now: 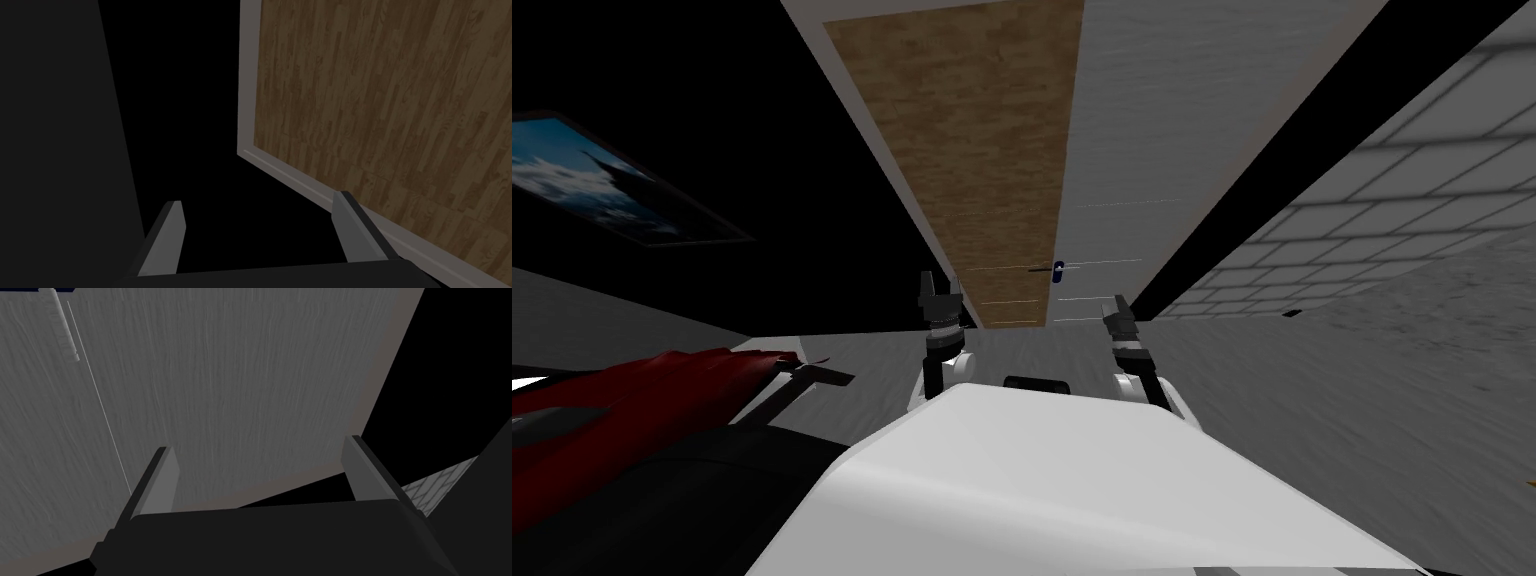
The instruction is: Pull the door open
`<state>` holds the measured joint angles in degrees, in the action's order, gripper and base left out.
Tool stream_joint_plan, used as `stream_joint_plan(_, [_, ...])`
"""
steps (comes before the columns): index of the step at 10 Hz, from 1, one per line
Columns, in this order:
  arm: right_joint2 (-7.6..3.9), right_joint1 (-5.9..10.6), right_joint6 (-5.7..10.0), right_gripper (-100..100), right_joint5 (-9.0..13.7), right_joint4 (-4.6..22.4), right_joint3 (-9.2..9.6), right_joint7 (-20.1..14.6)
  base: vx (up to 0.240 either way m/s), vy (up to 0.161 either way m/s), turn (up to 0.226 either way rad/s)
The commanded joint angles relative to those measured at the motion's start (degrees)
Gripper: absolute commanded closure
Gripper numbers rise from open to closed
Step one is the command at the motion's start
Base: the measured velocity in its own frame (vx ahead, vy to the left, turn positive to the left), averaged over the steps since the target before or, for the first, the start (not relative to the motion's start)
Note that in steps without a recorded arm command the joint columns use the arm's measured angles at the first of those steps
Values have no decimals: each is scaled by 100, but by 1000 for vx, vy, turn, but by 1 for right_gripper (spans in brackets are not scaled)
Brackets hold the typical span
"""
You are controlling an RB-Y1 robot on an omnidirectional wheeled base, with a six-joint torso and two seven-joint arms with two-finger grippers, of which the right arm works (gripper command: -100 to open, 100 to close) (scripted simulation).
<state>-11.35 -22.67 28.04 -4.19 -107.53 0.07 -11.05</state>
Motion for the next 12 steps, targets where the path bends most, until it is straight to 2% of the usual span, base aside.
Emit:
stream_joint_plan(1, [-78,77,-7,-100,-12,226,-13,-127,125,45,29])
stream_joint_plan(4, [-224,167,-43,-100,-28,538,-36,-334,107,25,31])
stream_joint_plan(5, [-318,226,-67,-100,-39,741,-50,-469,134,41,55])
stream_joint_plan(7, [-411,285,-91,-100,-49,943,-65,-603,135,48,33])
stream_joint_plan(10, [-630,424,-147,-100,-73,1423,-100,-921,158,38,47])
stream_joint_plan(12, [-708,475,-168,-100,-82,1598,-112,-1037,136,21,31])
